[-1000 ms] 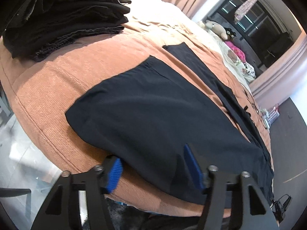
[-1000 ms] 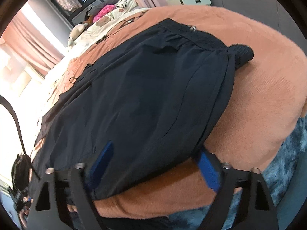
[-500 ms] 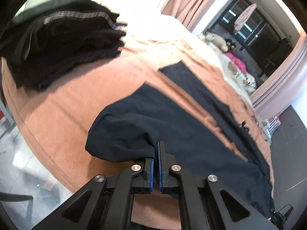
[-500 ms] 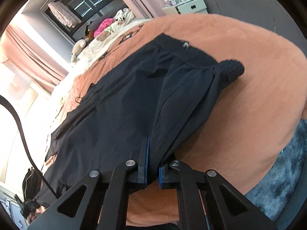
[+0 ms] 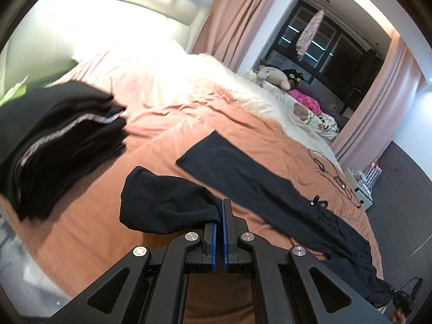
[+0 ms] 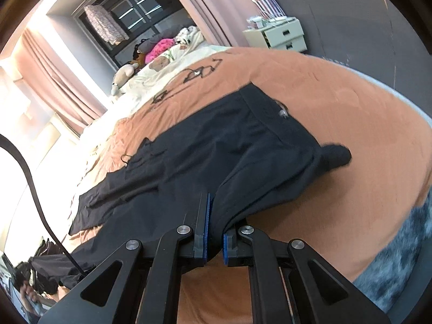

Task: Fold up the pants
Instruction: 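Lift the held pant edges and fold them over onto the other half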

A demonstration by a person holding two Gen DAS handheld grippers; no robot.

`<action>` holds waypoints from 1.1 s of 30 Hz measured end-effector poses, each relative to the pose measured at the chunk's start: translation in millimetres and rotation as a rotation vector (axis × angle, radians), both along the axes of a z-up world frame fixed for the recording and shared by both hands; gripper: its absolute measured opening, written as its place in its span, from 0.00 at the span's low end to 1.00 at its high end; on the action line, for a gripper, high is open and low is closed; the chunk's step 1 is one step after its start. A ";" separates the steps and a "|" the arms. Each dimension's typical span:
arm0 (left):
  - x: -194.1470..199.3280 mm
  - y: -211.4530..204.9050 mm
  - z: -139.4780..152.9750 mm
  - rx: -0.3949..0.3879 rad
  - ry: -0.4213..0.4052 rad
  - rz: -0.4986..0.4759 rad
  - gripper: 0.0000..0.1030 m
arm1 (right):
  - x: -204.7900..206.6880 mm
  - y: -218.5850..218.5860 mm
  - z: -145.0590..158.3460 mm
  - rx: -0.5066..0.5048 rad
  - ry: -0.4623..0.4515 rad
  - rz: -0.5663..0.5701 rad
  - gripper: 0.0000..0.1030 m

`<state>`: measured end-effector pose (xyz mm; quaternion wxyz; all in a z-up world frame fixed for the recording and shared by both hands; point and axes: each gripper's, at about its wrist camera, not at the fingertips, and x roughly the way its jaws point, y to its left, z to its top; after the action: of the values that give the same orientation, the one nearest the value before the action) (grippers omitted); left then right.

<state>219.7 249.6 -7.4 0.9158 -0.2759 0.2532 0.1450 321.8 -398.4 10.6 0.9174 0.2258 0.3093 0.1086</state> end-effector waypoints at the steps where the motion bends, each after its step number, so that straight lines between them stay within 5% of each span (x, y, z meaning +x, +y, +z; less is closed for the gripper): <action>1: 7.5 1.1 4.2 0.007 -0.003 -0.004 0.03 | 2.9 1.9 0.7 -0.006 -0.006 0.003 0.04; 14: 106.3 17.4 26.1 0.058 0.008 -0.031 0.03 | 67.9 23.4 18.4 -0.057 -0.084 0.029 0.04; 33: 286.4 49.3 -27.5 0.048 0.176 -0.051 0.03 | 238.8 86.9 34.2 -0.161 -0.022 0.031 0.04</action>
<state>506.1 298.9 -34.9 0.8996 -0.2338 0.3363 0.1514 560.6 -311.5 44.8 0.9341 0.1452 0.3103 0.1002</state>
